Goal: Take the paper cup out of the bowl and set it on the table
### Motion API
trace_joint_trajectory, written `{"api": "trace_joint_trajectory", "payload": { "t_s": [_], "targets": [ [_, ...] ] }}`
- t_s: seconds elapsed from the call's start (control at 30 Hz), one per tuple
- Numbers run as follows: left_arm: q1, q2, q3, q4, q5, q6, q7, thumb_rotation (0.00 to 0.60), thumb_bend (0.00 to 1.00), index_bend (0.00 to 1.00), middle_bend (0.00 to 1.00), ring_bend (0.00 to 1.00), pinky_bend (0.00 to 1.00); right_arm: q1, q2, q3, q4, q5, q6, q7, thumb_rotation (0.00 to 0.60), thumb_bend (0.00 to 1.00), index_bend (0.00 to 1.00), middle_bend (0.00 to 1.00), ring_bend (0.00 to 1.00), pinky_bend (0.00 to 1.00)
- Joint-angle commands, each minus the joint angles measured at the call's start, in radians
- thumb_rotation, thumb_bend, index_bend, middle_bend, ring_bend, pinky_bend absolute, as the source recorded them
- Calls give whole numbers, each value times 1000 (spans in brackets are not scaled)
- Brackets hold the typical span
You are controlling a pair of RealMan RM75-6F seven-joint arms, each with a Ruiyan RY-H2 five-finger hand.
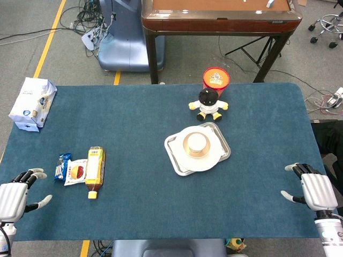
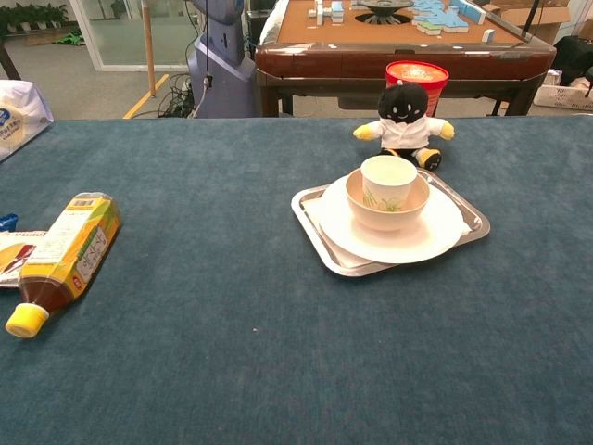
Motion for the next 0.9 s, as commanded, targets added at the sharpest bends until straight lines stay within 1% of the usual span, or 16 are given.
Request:
{"api": "trace_joint_trajectory", "payload": {
  "t_s": [0.03,0.27,0.33,0.47,0.67,0.77,0.9],
  "targets": [
    [1,1,1,0,-2,-2,2,600,125,395,309,327,530,-1,1,-2,-2,-2,1,-1,600,197,343,329,242,379],
    [7,3,4,2,-9,-3,1,600,125,396,309,327,530,12,-13,2,5,2,-16,3,600,197,362,337,242,379],
    [9,5,2,1,-16,-2,-4,600,125,396,309,327,530,18,-18,6,3,-4,-16,9,600,197,392,338,242,379],
    [10,7,-1,3,-26,-7,-11,600,125,396,309,327,531,46,-14,16,-3,-24,-34,-16,600,197,494,353,242,379],
    [10,5,2,3,-18,-4,-5,600,125,397,309,327,531,135,18,68,-54,-3,-112,-92,600,197,539,334,242,379],
    [11,3,2,7,-16,-3,-7,600,127,398,309,327,531,186,30,95,-76,39,-174,-138,600,197,580,324,233,379],
    [13,4,1,9,-19,0,-11,600,129,400,309,328,530,267,18,132,-77,92,-252,-193,600,197,584,273,193,368]
  ]
}}
